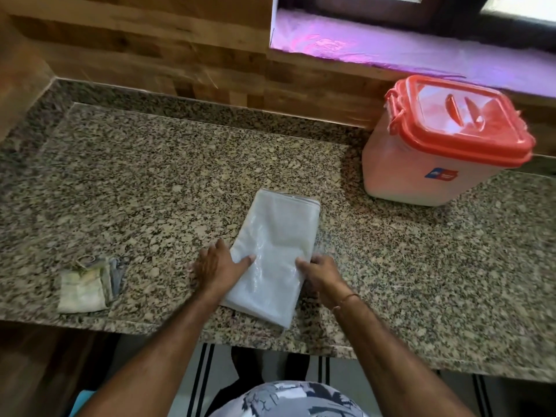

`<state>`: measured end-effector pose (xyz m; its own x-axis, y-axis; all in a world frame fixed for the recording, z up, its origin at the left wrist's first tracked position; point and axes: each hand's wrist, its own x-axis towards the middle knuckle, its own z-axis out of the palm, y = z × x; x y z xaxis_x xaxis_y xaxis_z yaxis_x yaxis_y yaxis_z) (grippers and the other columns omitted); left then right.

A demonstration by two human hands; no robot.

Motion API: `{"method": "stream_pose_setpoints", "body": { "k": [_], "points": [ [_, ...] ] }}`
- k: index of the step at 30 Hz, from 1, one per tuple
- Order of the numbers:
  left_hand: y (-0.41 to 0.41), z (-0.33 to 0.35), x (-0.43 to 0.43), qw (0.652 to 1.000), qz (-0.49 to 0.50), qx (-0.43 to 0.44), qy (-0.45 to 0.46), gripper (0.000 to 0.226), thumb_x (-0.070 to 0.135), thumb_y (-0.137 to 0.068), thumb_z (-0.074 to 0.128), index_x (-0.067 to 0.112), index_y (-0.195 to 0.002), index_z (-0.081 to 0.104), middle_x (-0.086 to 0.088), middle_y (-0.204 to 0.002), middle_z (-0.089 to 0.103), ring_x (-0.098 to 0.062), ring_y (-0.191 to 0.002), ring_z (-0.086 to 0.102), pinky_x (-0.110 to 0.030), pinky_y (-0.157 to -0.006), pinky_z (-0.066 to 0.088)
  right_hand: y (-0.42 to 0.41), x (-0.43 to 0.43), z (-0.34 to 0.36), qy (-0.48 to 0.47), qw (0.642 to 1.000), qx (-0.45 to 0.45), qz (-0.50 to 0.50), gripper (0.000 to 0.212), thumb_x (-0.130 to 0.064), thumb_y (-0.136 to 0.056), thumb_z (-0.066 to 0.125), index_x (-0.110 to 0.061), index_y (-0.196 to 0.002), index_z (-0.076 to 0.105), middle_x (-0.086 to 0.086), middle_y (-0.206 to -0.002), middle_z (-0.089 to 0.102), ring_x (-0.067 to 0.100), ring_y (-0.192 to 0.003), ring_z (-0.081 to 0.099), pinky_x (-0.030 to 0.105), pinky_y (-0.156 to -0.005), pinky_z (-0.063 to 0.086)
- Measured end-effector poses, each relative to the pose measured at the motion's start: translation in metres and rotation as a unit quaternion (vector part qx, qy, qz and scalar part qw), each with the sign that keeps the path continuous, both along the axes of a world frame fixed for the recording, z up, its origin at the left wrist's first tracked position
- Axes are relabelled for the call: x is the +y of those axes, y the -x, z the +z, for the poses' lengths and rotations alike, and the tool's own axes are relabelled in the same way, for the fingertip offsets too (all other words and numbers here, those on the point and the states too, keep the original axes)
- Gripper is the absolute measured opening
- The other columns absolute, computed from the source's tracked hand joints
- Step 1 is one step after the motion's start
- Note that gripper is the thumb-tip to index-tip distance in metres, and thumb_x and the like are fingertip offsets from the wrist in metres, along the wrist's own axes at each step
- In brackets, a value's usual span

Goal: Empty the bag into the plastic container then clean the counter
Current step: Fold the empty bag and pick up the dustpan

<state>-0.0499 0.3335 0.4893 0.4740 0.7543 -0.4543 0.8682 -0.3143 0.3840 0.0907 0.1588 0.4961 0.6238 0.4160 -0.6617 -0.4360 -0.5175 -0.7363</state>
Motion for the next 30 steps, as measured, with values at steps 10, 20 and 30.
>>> {"method": "stream_pose_setpoints", "body": {
  "k": [10,20,30],
  "points": [
    [-0.007,0.029,0.051,0.909,0.111,-0.187,0.356,0.047,0.037,-0.073,0.085,0.007,-0.107,0.073,-0.008,-0.118,0.074,-0.024,-0.114,0.065,-0.044,-0.103,0.048,-0.033,0.0,0.03,-0.059,0.997,-0.008,0.053,0.025,-0.015,-0.099,0.066,0.008,-0.109,0.067,0.013,-0.085,0.065,0.01,-0.052,0.054,0.025,-0.044,0.041],
    [-0.014,0.08,0.071,0.879,0.146,-0.303,0.339,0.033,0.039,-0.085,0.077,0.008,-0.085,0.067,-0.005,-0.065,0.065,-0.012,-0.048,0.051,-0.023,-0.045,0.045,-0.043,0.042,0.062,-0.164,0.986,-0.005,-0.009,0.044,-0.04,-0.099,0.061,0.004,-0.098,0.066,0.025,-0.101,0.074,0.036,-0.09,0.074,0.043,-0.086,0.064],
    [0.023,0.042,0.032,0.918,0.138,-0.282,0.243,0.027,0.036,-0.09,0.075,0.013,-0.077,0.072,-0.001,-0.076,0.074,-0.015,-0.067,0.067,-0.019,-0.054,0.048,-0.014,0.036,0.025,-0.03,0.996,-0.08,0.003,0.03,-0.031,-0.098,0.066,-0.002,-0.093,0.07,0.018,-0.101,0.073,0.025,-0.085,0.072,0.029,-0.065,0.061]
  ]
}}
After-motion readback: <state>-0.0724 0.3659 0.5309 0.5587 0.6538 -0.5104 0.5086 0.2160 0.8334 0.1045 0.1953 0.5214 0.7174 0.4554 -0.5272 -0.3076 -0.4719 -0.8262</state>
